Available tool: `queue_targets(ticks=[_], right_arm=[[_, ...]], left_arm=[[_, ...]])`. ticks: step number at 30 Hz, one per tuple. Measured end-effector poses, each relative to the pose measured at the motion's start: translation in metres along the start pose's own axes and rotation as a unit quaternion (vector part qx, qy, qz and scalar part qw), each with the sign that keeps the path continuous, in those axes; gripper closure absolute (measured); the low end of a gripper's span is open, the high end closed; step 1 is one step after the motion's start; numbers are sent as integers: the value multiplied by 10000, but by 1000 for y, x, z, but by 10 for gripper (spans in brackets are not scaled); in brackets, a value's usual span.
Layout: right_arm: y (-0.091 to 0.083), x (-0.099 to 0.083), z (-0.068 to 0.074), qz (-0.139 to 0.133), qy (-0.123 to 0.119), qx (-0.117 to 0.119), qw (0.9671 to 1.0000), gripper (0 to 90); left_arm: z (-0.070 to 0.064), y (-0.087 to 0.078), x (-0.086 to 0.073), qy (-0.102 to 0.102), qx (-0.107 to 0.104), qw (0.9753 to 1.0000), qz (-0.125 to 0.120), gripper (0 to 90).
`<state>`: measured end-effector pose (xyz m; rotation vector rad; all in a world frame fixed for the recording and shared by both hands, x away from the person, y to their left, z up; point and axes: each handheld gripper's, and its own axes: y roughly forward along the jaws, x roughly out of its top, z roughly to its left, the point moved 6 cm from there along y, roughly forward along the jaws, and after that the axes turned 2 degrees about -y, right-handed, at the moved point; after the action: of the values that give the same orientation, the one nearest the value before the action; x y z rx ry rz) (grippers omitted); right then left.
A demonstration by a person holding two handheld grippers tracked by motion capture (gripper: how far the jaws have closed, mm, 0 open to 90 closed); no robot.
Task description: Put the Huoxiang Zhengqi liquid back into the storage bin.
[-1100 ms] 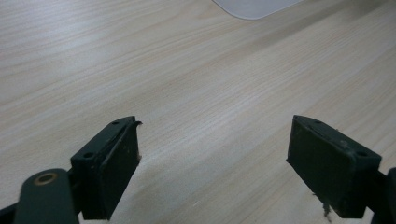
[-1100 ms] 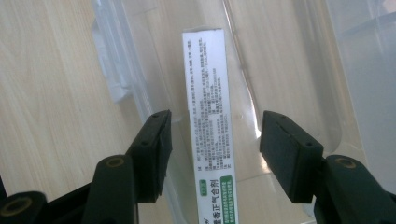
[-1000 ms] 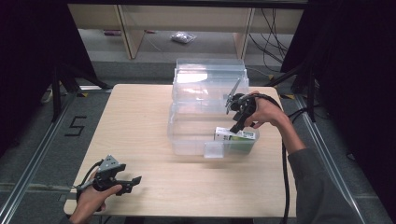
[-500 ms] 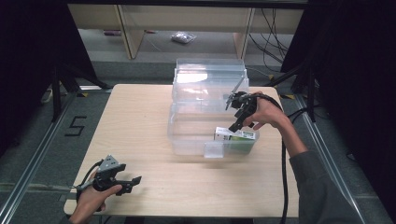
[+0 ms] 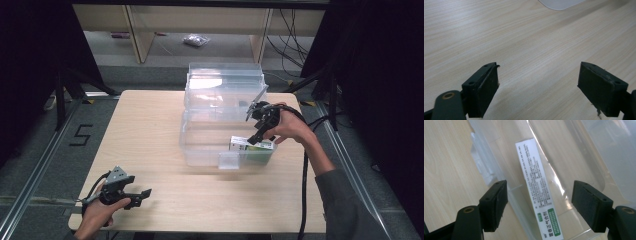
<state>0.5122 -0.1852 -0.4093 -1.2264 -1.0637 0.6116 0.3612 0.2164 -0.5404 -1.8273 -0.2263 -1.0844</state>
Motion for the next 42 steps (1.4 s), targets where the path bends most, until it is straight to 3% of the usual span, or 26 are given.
queue_targets(ticks=[12,16,24,29,38,39,40,42], right_arm=[[-3,-6,8,-351,240,-107,9990,270],[-5,-7,12,-374,246,-302,9985,247],[-4,-10,20,-538,316,-274,9977,249],[-5,-13,26,-671,284,-283,9969,246],[-5,-20,38,-677,237,-286,9970,245],[-6,-21,40,-701,212,-272,9969,243],[-6,-20,40,-758,8,-297,9967,243],[-7,-22,44,-727,107,-294,9969,242]], left_arm=[[0,0,0,-18,4,10000,-9,160],[0,0,0,-6,7,10000,1,160],[0,0,0,-16,9,10000,-7,160],[0,-1,0,-4,15,10000,31,160],[0,-1,0,0,20,10000,29,160],[0,0,0,7,21,10000,15,160],[0,0,0,1,20,10000,11,160],[0,-1,0,4,20,10000,31,160]])
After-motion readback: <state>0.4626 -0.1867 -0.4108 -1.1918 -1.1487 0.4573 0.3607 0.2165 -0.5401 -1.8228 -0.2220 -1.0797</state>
